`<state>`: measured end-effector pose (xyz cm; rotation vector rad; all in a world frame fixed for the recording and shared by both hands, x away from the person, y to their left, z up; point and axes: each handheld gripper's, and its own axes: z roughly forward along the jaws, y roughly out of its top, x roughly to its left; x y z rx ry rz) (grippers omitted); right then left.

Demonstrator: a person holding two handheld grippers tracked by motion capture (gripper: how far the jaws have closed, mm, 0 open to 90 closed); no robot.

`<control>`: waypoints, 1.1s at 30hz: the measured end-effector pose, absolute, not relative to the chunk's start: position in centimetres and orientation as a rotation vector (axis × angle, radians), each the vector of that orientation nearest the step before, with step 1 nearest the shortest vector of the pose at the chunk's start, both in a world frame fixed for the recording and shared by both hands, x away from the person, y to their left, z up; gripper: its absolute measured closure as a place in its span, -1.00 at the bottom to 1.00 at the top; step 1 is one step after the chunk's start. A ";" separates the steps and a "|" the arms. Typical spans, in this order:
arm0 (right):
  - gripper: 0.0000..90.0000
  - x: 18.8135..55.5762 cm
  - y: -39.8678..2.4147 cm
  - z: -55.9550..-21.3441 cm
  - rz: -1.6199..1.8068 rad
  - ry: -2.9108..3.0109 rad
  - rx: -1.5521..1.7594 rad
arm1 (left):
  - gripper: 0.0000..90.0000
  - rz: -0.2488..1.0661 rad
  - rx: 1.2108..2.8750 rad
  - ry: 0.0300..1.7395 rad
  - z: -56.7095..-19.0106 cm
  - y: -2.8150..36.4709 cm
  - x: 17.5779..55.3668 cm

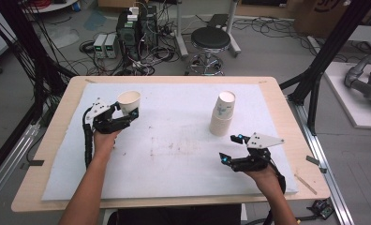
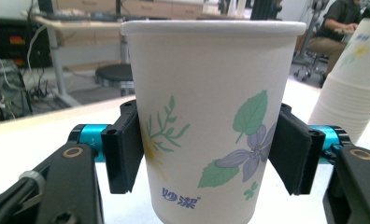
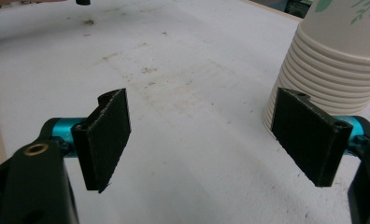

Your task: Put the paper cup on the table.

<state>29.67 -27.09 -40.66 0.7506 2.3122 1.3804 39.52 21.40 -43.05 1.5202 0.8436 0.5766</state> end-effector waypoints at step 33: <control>-0.55 29.3 -27.9 -40.5 1.375 2.298 0.779 | -0.26 0.608 1.873 1.094 -45.3 21.0 38.9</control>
